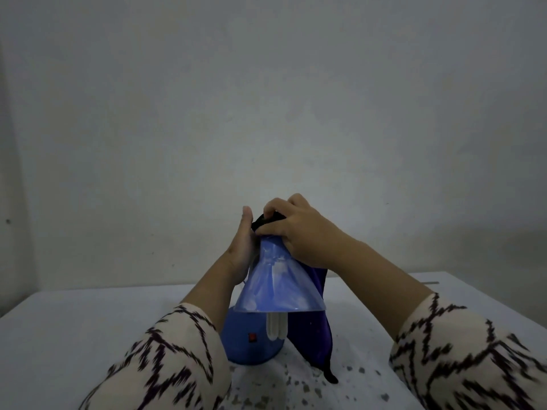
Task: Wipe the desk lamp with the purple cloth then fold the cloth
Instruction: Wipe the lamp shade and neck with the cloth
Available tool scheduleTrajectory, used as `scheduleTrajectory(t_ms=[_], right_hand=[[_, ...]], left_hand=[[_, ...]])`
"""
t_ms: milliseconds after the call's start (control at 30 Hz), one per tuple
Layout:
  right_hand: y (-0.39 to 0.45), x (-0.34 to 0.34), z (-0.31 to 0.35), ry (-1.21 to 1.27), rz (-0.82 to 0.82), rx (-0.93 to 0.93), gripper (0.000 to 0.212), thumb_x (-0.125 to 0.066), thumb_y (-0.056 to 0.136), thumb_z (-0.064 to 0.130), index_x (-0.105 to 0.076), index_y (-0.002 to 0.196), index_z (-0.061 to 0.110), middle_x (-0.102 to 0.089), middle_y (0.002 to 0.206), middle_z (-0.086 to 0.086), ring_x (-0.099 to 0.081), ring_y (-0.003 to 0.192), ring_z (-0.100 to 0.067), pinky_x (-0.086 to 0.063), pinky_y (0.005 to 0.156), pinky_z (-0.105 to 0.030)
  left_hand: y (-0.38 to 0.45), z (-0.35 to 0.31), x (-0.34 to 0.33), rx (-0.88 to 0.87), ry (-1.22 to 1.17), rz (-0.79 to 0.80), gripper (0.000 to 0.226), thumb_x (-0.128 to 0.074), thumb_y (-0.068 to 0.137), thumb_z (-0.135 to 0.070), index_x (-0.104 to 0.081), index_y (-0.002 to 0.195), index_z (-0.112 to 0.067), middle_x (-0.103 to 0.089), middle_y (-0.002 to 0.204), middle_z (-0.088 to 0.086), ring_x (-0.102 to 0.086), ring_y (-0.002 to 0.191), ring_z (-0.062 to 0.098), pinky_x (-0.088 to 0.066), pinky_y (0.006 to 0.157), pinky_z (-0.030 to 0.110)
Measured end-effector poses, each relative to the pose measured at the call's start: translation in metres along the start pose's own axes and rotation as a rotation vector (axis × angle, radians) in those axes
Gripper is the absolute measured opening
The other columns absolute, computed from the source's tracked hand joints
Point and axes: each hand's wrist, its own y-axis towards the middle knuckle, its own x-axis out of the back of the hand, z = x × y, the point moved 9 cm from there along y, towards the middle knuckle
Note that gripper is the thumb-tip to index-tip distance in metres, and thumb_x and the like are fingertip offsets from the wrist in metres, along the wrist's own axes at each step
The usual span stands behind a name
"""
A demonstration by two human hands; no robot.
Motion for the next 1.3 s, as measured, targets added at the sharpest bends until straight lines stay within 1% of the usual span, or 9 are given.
scheduleTrajectory(t_ms=[100,200,367,467,633,767,967,1133,1300], right_hand=[[-0.012,0.005,0.002,0.048,-0.049,0.049,0.033,-0.051,0.089,0.006,-0.063,0.118,0.018,-0.054,0.125,-0.006,-0.041,0.106,-0.031,-0.042,0.090,-0.041],[-0.024,0.006,0.006,0.087,-0.094,0.096,0.032,-0.054,0.085,-0.001,-0.066,0.112,0.012,-0.060,0.121,-0.010,-0.046,0.102,-0.036,-0.045,0.086,-0.043],[-0.040,0.005,0.008,0.159,-0.154,0.127,0.030,-0.060,0.080,-0.002,-0.069,0.107,0.007,-0.064,0.114,-0.014,-0.053,0.101,-0.038,-0.046,0.087,-0.043],[-0.050,0.004,0.003,0.239,-0.196,0.121,0.028,-0.059,0.079,-0.003,-0.070,0.103,0.006,-0.066,0.108,-0.015,-0.059,0.099,-0.034,-0.047,0.086,-0.038],[-0.064,-0.005,-0.035,0.486,-0.270,-0.059,0.032,-0.055,0.083,-0.010,-0.071,0.102,0.010,-0.064,0.102,-0.007,-0.060,0.094,-0.019,-0.051,0.083,-0.023],[-0.059,-0.012,-0.055,0.586,-0.396,-0.185,0.033,-0.056,0.084,-0.007,-0.067,0.109,0.010,-0.056,0.097,0.000,-0.057,0.089,-0.013,-0.053,0.075,-0.021],[-0.045,-0.021,-0.070,0.847,-0.508,-0.356,0.036,-0.053,0.085,-0.007,-0.066,0.107,0.020,-0.060,0.101,0.002,-0.058,0.094,-0.008,-0.046,0.075,-0.006],[-0.063,-0.033,-0.063,0.942,-0.536,-0.327,0.041,-0.053,0.084,-0.012,-0.064,0.101,0.024,-0.057,0.092,0.004,-0.058,0.084,0.000,-0.046,0.071,-0.008],[-0.078,-0.039,-0.061,0.956,-0.418,-0.247,0.051,-0.052,0.080,-0.019,-0.068,0.088,0.029,-0.059,0.091,0.003,-0.060,0.086,-0.005,-0.053,0.073,-0.021]], left_hand=[[-0.002,-0.001,-0.007,-0.004,0.032,0.033,0.073,-0.005,0.089,-0.063,-0.064,0.101,-0.021,-0.075,0.091,0.000,-0.070,0.087,0.014,-0.056,0.069,0.025],[-0.004,0.000,-0.009,0.011,0.058,0.055,0.079,-0.006,0.087,-0.065,-0.072,0.093,-0.021,-0.074,0.091,0.002,-0.070,0.085,0.016,-0.057,0.067,0.025],[-0.005,0.002,-0.008,0.030,0.181,0.073,0.074,-0.019,0.082,-0.068,-0.071,0.093,-0.016,-0.072,0.089,0.004,-0.068,0.085,0.018,-0.055,0.076,0.029],[-0.005,0.005,-0.009,0.072,0.234,0.088,0.071,-0.031,0.075,-0.069,-0.069,0.096,-0.013,-0.069,0.097,0.011,-0.064,0.094,0.026,-0.048,0.092,0.040],[-0.005,0.006,-0.008,0.082,0.240,0.079,0.065,-0.039,0.073,-0.068,-0.066,0.091,-0.012,-0.067,0.084,0.009,-0.062,0.081,0.025,-0.047,0.084,0.038],[-0.005,0.006,-0.012,0.038,0.212,0.114,0.059,-0.041,0.075,-0.063,-0.065,0.094,-0.012,-0.067,0.085,0.007,-0.062,0.077,0.021,-0.047,0.081,0.034],[-0.003,0.005,-0.005,0.029,0.219,0.046,0.051,-0.051,0.072,-0.061,-0.068,0.092,-0.018,-0.070,0.082,0.003,-0.064,0.075,0.018,-0.048,0.079,0.033],[-0.004,0.007,-0.006,0.046,0.236,0.067,0.056,-0.047,0.073,-0.061,-0.066,0.096,-0.013,-0.068,0.088,0.008,-0.063,0.079,0.022,-0.048,0.083,0.037],[-0.004,0.008,-0.007,0.086,0.268,0.041,0.058,-0.047,0.069,-0.062,-0.064,0.090,-0.011,-0.066,0.084,0.009,-0.062,0.079,0.024,-0.046,0.086,0.039]])
